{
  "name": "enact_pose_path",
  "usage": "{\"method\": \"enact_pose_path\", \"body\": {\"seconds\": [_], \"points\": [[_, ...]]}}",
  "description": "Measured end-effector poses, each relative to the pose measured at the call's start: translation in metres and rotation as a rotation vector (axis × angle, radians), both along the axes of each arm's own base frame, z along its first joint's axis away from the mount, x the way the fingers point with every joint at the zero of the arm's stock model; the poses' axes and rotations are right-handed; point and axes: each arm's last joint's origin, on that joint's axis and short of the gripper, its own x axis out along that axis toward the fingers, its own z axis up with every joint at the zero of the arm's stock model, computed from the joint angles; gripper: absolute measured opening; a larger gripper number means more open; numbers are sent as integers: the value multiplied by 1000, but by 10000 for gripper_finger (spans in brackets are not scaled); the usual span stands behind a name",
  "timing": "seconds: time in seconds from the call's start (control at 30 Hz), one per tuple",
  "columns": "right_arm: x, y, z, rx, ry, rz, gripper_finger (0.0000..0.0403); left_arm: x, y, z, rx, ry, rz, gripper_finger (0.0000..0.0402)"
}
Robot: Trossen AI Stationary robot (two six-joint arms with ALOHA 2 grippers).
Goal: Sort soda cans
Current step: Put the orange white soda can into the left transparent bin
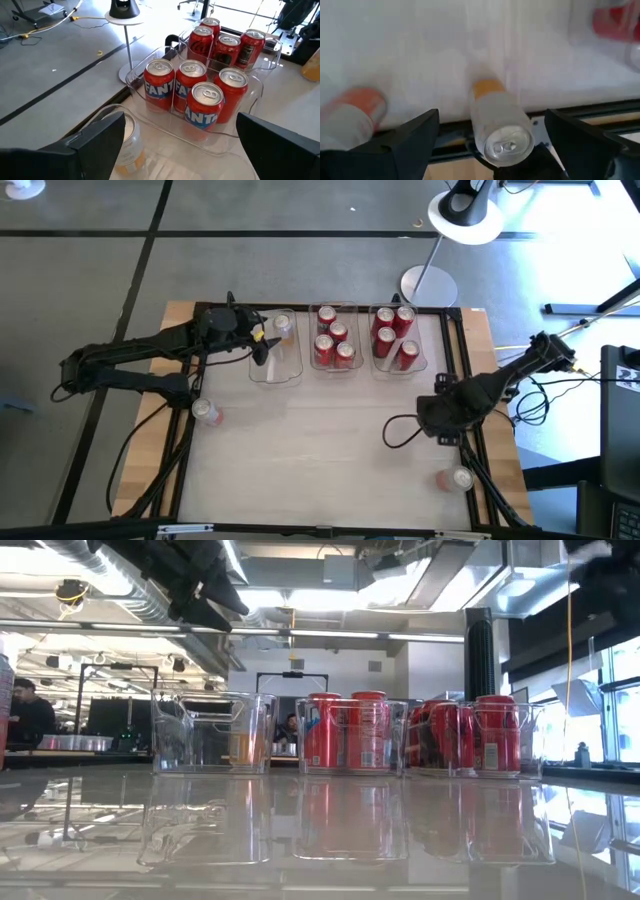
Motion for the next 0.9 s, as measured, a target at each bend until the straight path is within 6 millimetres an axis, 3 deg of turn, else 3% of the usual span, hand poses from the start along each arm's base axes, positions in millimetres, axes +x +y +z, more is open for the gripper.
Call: {"method": "enact_pose_path", "body": {"seconds": [0.23, 0.47, 0.67, 0.9], "points": [[-37, -20, -22, 14, 34, -70, 363, 0, 0, -1, 6, 20, -6, 366], [-59, -32, -40, 51, 55, -117, 363, 0, 0, -1, 2, 17, -4, 366], [-56, -30, -47, 82, -33, -110, 362, 0, 0, 0, 6, 7, -4, 366], [-53, -29, -51, 40, -15, -104, 362, 0, 0, 1, 9, -3, -3, 366]]}}
